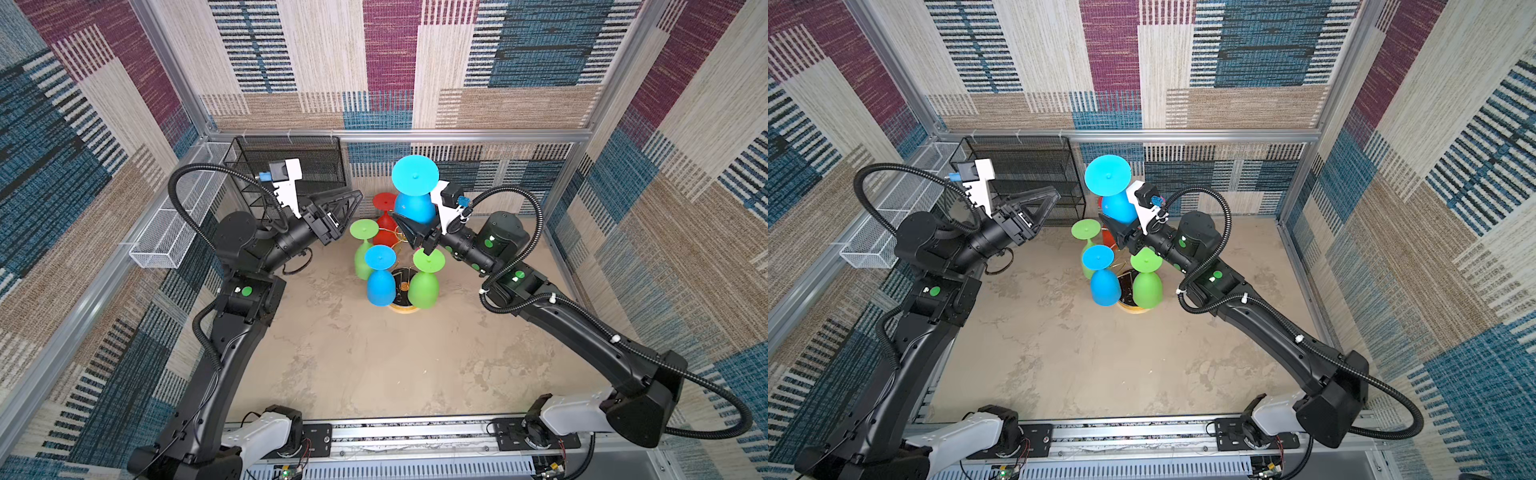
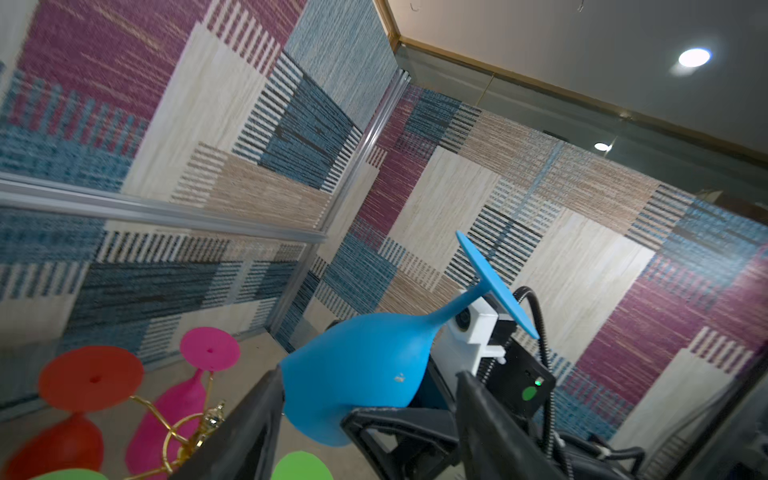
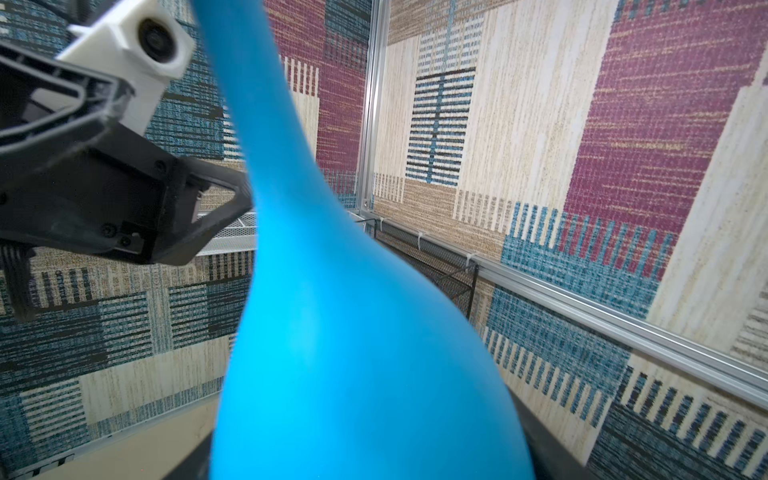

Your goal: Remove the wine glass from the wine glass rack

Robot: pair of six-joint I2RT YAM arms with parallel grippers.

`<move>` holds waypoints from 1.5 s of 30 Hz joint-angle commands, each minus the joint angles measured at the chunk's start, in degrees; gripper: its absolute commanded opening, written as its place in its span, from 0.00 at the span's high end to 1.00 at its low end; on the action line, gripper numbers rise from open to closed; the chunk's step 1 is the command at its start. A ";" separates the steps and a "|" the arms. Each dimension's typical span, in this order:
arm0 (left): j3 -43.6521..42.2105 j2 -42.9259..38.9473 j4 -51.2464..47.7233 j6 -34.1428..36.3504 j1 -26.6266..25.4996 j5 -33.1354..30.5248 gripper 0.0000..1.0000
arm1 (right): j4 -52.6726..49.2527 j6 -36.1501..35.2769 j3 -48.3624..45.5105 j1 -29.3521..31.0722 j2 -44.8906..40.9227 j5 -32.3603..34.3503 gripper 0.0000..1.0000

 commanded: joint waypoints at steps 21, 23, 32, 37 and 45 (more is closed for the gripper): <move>-9.08 6.05 27.75 63.86 -0.97 4.64 0.36 | -31.20 1.07 12.11 0.42 3.95 3.94 0.64; -8.70 6.53 27.67 64.90 -0.97 5.80 0.37 | -31.19 0.99 12.40 0.67 4.24 3.52 0.65; -7.01 8.63 28.39 66.13 -1.06 8.44 0.41 | -33.05 0.27 14.45 2.29 6.77 2.35 0.67; -6.69 9.13 26.95 67.82 -1.06 10.19 0.46 | -33.51 0.04 15.05 3.21 7.65 2.17 0.67; -5.62 8.76 24.33 70.78 -1.14 12.23 0.58 | -34.46 -0.45 16.03 3.76 8.99 2.20 0.68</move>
